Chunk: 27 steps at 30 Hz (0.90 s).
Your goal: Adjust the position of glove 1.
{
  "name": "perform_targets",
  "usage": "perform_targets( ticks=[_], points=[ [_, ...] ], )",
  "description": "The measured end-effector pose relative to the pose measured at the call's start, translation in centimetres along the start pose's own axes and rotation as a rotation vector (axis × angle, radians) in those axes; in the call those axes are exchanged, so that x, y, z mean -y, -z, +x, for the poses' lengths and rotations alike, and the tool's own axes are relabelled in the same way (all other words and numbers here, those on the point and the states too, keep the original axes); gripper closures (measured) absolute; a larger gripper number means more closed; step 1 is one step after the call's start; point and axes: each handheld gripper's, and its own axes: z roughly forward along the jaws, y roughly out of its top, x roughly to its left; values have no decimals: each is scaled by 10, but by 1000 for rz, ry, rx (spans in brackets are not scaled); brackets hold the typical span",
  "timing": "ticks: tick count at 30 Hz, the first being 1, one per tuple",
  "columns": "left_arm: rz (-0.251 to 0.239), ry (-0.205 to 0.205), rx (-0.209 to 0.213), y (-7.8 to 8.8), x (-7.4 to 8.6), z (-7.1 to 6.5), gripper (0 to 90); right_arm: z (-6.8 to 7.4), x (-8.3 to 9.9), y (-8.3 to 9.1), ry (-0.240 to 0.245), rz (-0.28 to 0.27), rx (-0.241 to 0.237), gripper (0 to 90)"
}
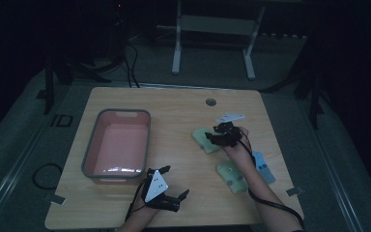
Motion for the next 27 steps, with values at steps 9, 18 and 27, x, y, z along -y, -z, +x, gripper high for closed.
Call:
perform_targets(
  ticks=[9, 18, 27],
  points=[
    [-4, 6, 5, 0, 0, 1, 2, -4, 3, -30, 24, 81, -12, 566],
    [-5, 7, 5, 0, 0, 1, 2, -7, 8, -45, 19, 130, -77, 670],
    [-6, 12, 7, 1, 0, 1, 2, 2, 5, -45, -13, 143, -22, 847]
  ],
)
